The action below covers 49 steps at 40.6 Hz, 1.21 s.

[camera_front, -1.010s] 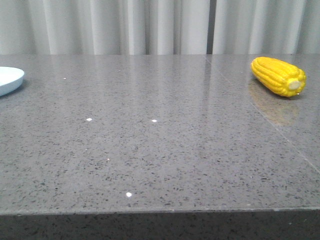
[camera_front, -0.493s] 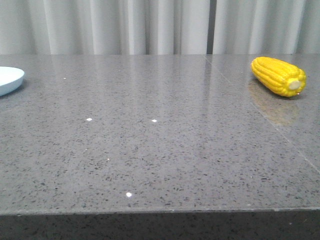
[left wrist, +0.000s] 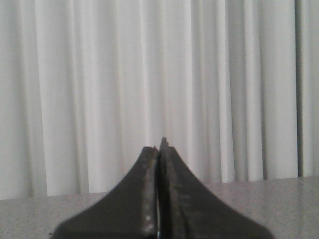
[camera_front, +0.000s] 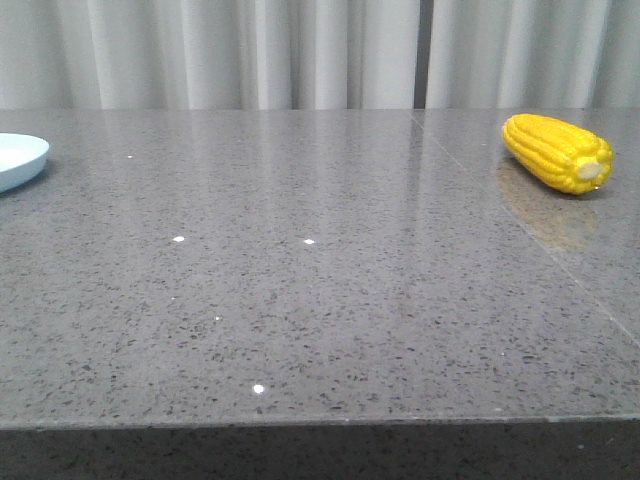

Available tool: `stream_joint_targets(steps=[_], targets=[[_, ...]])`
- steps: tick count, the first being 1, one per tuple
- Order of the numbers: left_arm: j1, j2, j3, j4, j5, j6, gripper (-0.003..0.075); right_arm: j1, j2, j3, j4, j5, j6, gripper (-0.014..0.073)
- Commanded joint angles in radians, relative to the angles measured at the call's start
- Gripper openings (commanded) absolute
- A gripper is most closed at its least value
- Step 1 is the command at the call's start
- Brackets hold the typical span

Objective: Place corn on plate with both arms

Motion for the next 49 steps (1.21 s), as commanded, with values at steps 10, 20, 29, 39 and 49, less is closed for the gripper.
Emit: stream_joint_targets(steps=[10, 20, 29, 39, 49], targets=[[0.001, 0.284, -0.295, -0.009, 0.286, -0.01, -0.002, -0.006, 0.26, -0.232, -0.01, 0.162, 0.0, -0.0068], [0.001, 0.37, -0.271, -0.009, 0.312, -0.01, -0.002, -0.006, 0.407, -0.23, -0.01, 0.216, 0.0, -0.0068], [0.001, 0.4, -0.224, -0.012, 0.312, -0.01, -0.002, -0.006, 0.488, -0.23, -0.01, 0.216, 0.0, -0.0068], [0.001, 0.403, -0.207, -0.012, 0.32, -0.01, 0.0073, -0.006, 0.533, -0.23, -0.011, 0.244, -0.011, 0.0103], [0.001, 0.405, -0.207, -0.01, 0.328, -0.01, 0.0568, -0.006, 0.564, -0.23, -0.012, 0.258, -0.015, 0.0616]])
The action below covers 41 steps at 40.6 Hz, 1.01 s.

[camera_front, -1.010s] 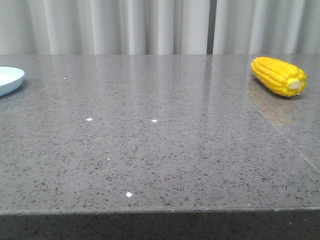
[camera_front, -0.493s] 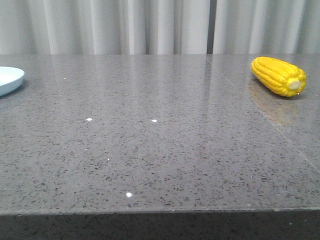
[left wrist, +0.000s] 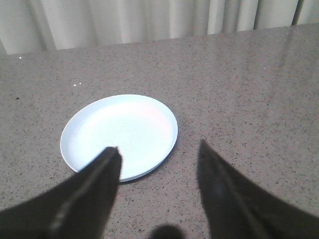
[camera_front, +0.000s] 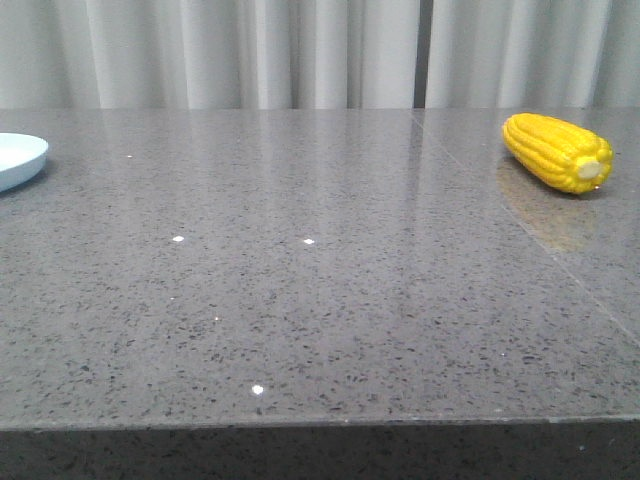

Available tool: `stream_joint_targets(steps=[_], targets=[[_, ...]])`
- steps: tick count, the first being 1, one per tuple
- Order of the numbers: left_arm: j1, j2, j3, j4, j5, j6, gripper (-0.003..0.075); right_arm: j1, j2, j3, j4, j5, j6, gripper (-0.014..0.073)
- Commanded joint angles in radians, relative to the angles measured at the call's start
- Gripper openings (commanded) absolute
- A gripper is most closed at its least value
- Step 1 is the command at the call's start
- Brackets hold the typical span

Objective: Place corn on plate with both arms

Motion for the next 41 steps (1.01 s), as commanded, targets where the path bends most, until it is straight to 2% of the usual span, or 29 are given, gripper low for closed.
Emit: stream_joint_targets(steps=[1, 11, 19, 26, 33, 41], targets=[[0.001, 0.018, -0.026, -0.01, -0.056, -0.01, 0.058, -0.006, 0.016, -0.031, -0.012, -0.06, -0.015, 0.0627], [0.001, 0.16, -0.087, 0.038, 0.054, -0.01, 0.0573, -0.006, 0.016, -0.031, -0.012, -0.059, -0.015, 0.0633], [0.001, 0.33, -0.135, 0.045, 0.054, -0.01, 0.0566, -0.006, 0.016, -0.031, -0.012, -0.059, -0.015, 0.0633], [0.004, 0.481, -0.199, 0.107, 0.086, -0.01, 0.0566, -0.006, 0.016, -0.031, -0.012, -0.059, -0.015, 0.0633], [0.097, 0.614, -0.275, 0.102, 0.149, -0.01, 0.0566, -0.006, 0.016, -0.031, -0.012, -0.058, -0.015, 0.0632], [0.289, 0.736, -0.345, -0.015, 0.142, 0.035, 0.0566, -0.006, 0.016, -0.031, -0.012, -0.058, -0.015, 0.0632]])
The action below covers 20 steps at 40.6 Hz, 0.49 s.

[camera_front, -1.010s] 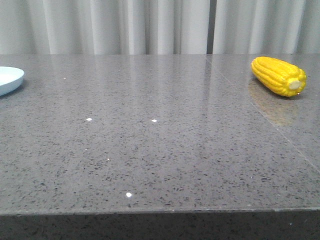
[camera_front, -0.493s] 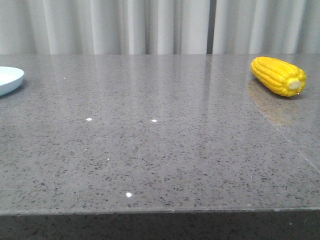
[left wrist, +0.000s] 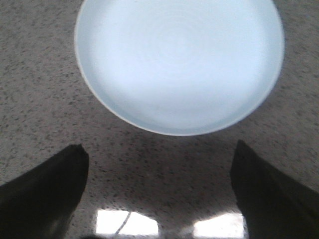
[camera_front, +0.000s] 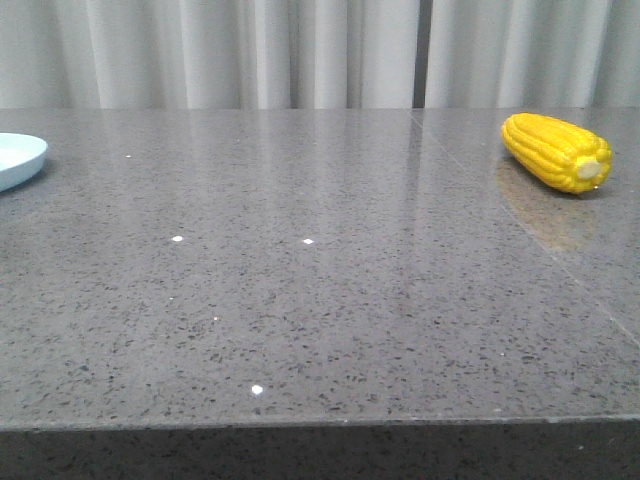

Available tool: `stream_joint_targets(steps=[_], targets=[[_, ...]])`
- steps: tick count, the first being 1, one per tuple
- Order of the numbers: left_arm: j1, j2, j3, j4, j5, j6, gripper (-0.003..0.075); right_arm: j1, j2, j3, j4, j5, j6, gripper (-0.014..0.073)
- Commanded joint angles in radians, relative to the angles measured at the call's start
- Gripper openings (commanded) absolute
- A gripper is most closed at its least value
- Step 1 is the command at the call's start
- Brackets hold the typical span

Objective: Place corn on plate with both arms

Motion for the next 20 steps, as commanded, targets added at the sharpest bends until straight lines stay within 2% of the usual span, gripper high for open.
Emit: stream_joint_targets(steps=[1, 8, 20], targets=[[0.083, 0.038, -0.062, -0.091, -0.042, 0.041, 0.0566, -0.006, 0.007, -0.031, -0.012, -0.06, -0.015, 0.0632], [0.205, 0.135, -0.093, -0.303, -0.068, 0.177, 0.0566, -0.006, 0.007, -0.031, -0.012, -0.06, -0.015, 0.0632], [0.226, 0.28, -0.157, -0.35, -0.167, 0.183, 0.0566, -0.006, 0.007, -0.031, -0.012, -0.06, -0.015, 0.0632]])
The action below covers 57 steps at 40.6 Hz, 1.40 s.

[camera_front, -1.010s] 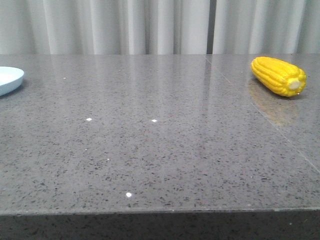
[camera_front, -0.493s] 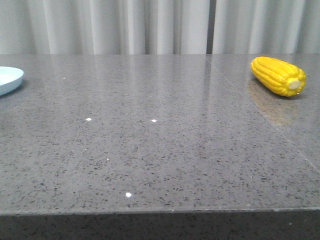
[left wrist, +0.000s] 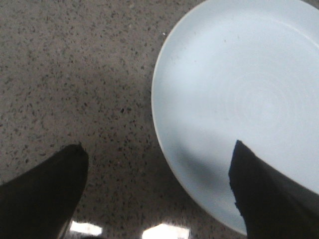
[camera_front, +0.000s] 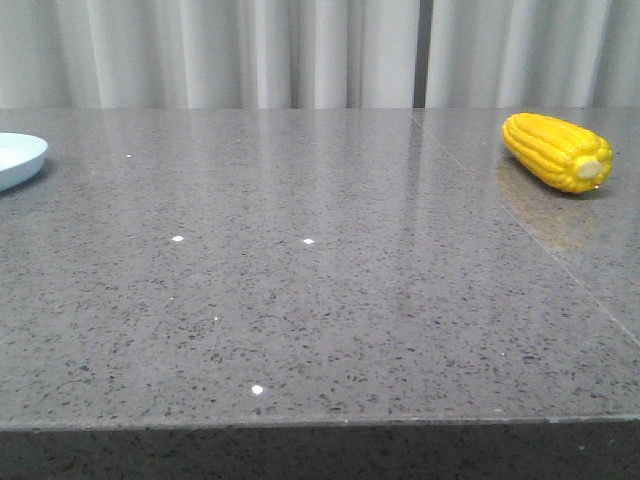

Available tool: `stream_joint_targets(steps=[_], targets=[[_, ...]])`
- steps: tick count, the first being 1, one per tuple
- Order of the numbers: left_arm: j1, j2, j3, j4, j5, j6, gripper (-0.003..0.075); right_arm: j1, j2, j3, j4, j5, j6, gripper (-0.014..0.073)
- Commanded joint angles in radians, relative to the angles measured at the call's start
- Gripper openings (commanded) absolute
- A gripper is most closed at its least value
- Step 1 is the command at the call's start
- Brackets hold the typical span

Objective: Place corn on plate with both arms

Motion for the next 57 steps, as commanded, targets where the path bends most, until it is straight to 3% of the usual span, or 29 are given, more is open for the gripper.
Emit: stream_joint_targets(steps=[1, 19, 28, 39, 49, 57], targets=[[0.001, 0.014, -0.053, -0.047, -0.075, 0.006, 0.0566, -0.006, 0.007, -0.031, -0.012, -0.06, -0.015, 0.0632], [-0.042, 0.169, -0.153, -0.053, -0.08, 0.024, 0.0554, -0.006, 0.007, -0.031, -0.012, -0.06, -0.015, 0.0632], [-0.052, 0.195, -0.153, -0.052, -0.094, 0.024, 0.0349, -0.006, 0.007, -0.031, -0.012, -0.06, -0.015, 0.0632], [-0.052, 0.219, -0.153, -0.05, -0.08, 0.024, 0.0217, -0.006, 0.007, -0.031, -0.012, -0.06, -0.015, 0.0632], [-0.052, 0.208, -0.153, -0.047, -0.077, 0.024, -0.0022, -0.006, 0.007, -0.031, -0.012, -0.06, -0.015, 0.0632], [-0.09, 0.124, -0.153, -0.089, -0.073, 0.024, -0.002, -0.006, 0.007, -0.031, -0.012, -0.06, -0.015, 0.0632]])
